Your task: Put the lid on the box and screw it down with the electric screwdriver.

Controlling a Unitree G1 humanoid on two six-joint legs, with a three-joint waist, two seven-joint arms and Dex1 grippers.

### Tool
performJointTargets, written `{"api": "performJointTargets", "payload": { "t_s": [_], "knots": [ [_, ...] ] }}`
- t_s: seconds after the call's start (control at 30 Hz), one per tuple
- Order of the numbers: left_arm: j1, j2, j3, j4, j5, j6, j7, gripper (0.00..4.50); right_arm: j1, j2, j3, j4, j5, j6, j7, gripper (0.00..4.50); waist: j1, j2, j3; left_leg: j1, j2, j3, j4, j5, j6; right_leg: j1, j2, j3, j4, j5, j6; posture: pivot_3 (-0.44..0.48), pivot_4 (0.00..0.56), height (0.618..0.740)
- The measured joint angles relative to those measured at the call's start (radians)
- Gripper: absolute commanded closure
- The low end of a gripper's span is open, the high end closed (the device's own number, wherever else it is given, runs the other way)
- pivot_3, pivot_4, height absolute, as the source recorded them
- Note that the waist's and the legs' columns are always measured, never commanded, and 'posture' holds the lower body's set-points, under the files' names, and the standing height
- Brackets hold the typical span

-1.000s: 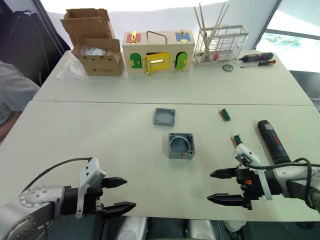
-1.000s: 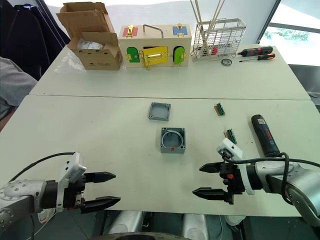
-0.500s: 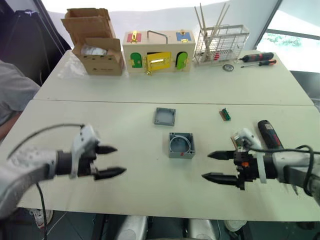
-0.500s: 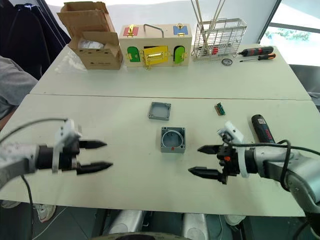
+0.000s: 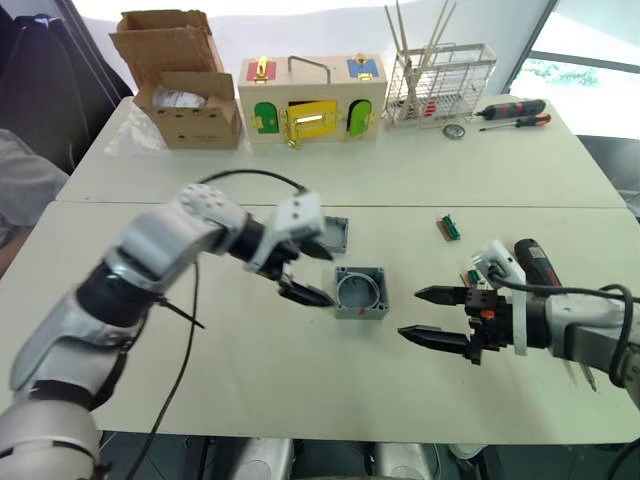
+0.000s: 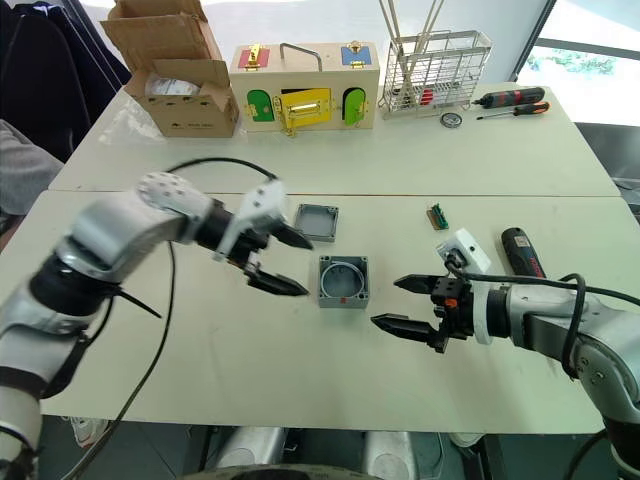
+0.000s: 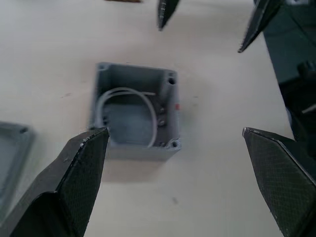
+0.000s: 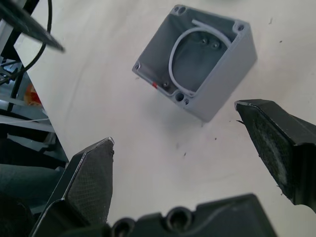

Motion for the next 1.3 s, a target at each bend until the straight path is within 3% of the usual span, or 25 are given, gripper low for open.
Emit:
{"api": "performJointTargets", "payload": {
  "t_s": [0.23, 0.43, 0.53, 0.77, 0.97, 1.2, 1.3],
  "knots": [
    [-0.026, -0.150, -0.114, 0.103, 0.121, -0.039, -0.017, 0.05, 0.103, 0.039, -0.079, -0.065, 0.024, 0.000, -0.083, 0.00, 0.007, 0.000, 0.000, 0.001, 0.000, -0.002, 0.002, -0.001, 0.003, 0.001, 0.000, 0.000, 0.003, 0.001, 0.001, 0.000, 0.150, 0.740],
    [-0.042, -0.209, -0.143, 0.171, 0.196, -0.069, -0.042, 0.05, 0.157, 0.071, -0.107, -0.107, 0.042, -0.002, -0.144, 0.00, 0.005, 0.000, 0.000, 0.002, 0.000, -0.002, 0.002, -0.001, 0.002, 0.001, 0.001, 0.000, 0.005, 0.001, 0.001, 0.000, 0.150, 0.740],
    [-0.045, -0.230, -0.164, 0.209, 0.237, -0.102, -0.061, 0.92, 0.171, 0.089, -0.110, -0.122, 0.046, -0.005, -0.171, 0.00, 0.005, 0.000, 0.000, 0.002, 0.000, -0.002, 0.002, -0.001, 0.002, 0.001, 0.001, 0.000, 0.005, 0.001, 0.001, 0.000, 0.150, 0.740],
    [-0.046, -0.263, -0.188, 0.275, 0.303, -0.159, -0.095, 4.47, 0.183, 0.106, -0.123, -0.139, 0.054, -0.024, -0.221, 0.00, 0.005, 0.000, 0.000, 0.002, 0.000, -0.002, 0.002, -0.001, 0.002, 0.001, 0.001, 0.000, 0.005, 0.001, 0.001, 0.000, 0.150, 0.740],
    [-0.049, -0.267, -0.187, 0.314, 0.343, -0.259, -0.143, 4.47, 0.193, 0.124, -0.125, -0.161, 0.067, -0.035, -0.259, 0.00, 0.005, 0.000, 0.000, 0.003, 0.000, -0.002, 0.002, -0.001, 0.002, 0.002, 0.001, 0.000, 0.006, 0.001, 0.001, 0.000, 0.150, 0.740],
    [-0.136, -0.223, -0.185, 0.546, 0.375, -0.728, -0.382, 4.47, 0.215, 0.126, -0.125, -0.177, 0.069, -0.044, -0.294, 0.00, 0.007, 0.000, 0.000, 0.002, 0.000, -0.002, 0.002, -0.001, 0.002, 0.001, 0.000, 0.000, 0.005, 0.001, 0.001, 0.000, 0.150, 0.740],
    [-0.186, -0.224, -0.207, 0.645, 0.343, -0.852, -0.408, 4.47, 0.229, 0.132, -0.125, -0.200, 0.077, -0.050, -0.311, 0.00, 0.007, -0.001, 0.000, 0.002, 0.000, -0.002, 0.003, -0.001, 0.003, 0.002, 0.000, 0.000, 0.005, 0.001, 0.001, 0.000, 0.150, 0.740]
  ]
}}
